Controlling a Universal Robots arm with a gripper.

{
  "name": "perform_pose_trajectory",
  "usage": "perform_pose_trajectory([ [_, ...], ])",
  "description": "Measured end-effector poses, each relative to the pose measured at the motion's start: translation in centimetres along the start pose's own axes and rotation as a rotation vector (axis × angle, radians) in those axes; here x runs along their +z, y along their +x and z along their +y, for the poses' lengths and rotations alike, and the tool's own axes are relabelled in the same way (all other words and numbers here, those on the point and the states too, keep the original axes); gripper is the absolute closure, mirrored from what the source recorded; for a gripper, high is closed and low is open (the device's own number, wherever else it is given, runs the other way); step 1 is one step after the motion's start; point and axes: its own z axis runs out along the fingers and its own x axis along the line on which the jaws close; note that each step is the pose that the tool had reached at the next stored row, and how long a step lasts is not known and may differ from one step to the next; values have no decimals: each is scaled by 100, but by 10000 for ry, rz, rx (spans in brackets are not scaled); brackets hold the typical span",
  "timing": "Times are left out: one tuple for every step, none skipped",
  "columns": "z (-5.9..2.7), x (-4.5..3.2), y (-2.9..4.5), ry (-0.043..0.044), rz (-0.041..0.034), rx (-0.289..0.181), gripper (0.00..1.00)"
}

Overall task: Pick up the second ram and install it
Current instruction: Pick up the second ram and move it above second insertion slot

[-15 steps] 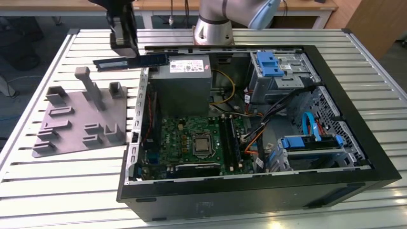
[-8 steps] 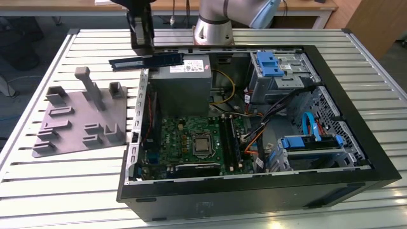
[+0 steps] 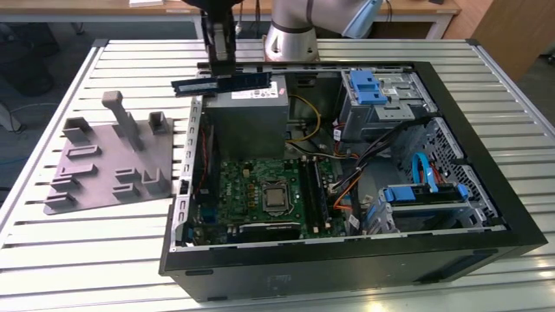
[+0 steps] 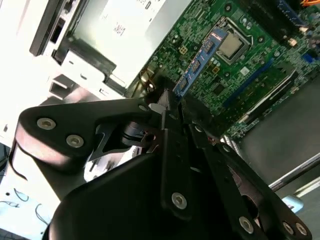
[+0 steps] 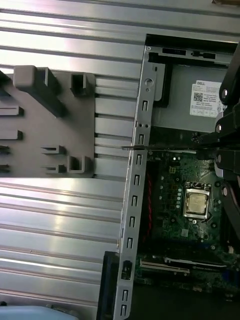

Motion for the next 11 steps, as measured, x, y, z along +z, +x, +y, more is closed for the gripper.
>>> perform_pose_trajectory([
  [-35, -1, 4, -1, 1, 1, 86],
  [-68, -1, 7, -1, 1, 0, 86],
  [-117, -2, 13, -1, 1, -1, 86],
  [-152, -2, 16, -1, 0, -1, 86],
  [-187, -3, 20, -2, 1, 0, 86],
  [-222, -3, 23, -2, 0, 0, 86],
  [-258, -4, 27, -2, 1, 0, 86],
  [-293, -4, 31, -2, 1, -1, 86],
  [-329, -4, 35, -2, 0, 0, 86],
  [-363, -5, 38, -2, 0, 0, 86],
  [-431, -6, 46, -3, 1, 0, 86],
])
